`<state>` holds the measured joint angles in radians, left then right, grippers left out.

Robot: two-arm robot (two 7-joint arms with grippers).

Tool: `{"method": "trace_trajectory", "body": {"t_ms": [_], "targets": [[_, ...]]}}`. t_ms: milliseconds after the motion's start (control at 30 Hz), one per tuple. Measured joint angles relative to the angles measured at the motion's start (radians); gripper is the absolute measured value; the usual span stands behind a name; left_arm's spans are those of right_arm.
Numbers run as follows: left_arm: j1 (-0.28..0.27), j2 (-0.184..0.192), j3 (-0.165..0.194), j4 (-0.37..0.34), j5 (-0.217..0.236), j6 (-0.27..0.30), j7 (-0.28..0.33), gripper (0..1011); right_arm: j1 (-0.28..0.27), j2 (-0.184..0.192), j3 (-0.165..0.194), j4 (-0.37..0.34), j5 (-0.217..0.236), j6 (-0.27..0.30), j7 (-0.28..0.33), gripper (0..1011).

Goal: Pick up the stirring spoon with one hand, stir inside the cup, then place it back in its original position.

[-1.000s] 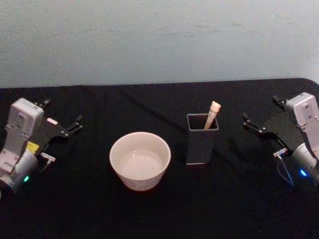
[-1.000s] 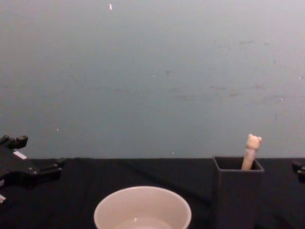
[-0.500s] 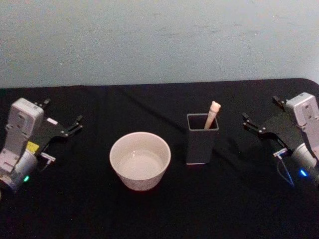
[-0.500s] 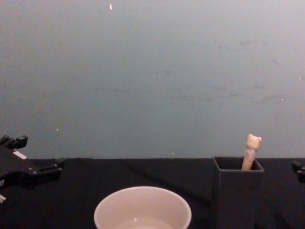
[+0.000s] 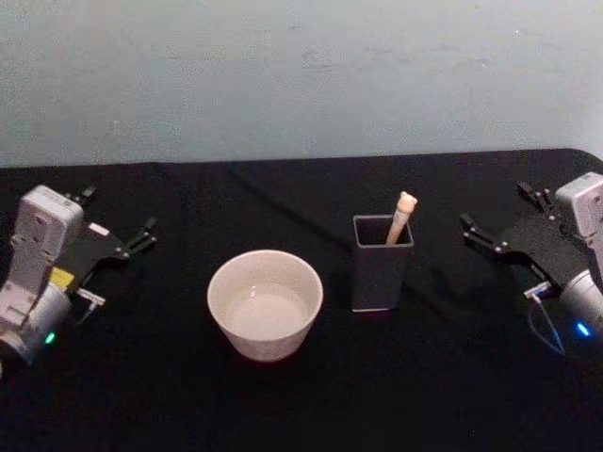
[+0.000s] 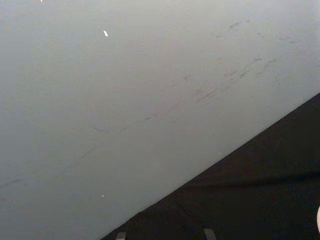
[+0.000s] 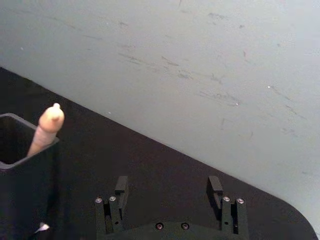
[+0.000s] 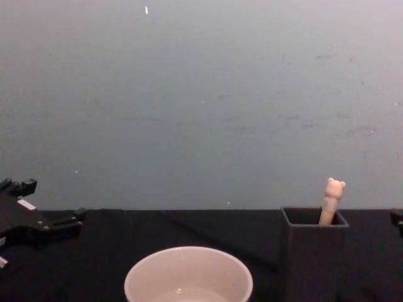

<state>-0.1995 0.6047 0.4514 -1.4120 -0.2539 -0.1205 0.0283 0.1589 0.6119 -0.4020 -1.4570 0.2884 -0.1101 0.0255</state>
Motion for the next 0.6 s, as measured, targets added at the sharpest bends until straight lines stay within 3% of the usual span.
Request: {"method": "trace_trajectory", "body": {"t_ms": [133,333,600], "targets": [[0.000,0.000,0.000,0.000,0.000,0.000,0.000,1001,-0.029,0.011,0.019,-0.030,0.022,0.001,0.023,1003],[0.000,0.000,0.000,0.000,0.000,0.000,0.000,1001,-0.091,0.040,0.057,-0.099,0.098,0.013,0.107,1002],[0.000,0.000,0.000,0.000,0.000,0.000,0.000,1001,-0.127,0.051,0.070,-0.151,0.163,0.012,0.216,1003]]}}
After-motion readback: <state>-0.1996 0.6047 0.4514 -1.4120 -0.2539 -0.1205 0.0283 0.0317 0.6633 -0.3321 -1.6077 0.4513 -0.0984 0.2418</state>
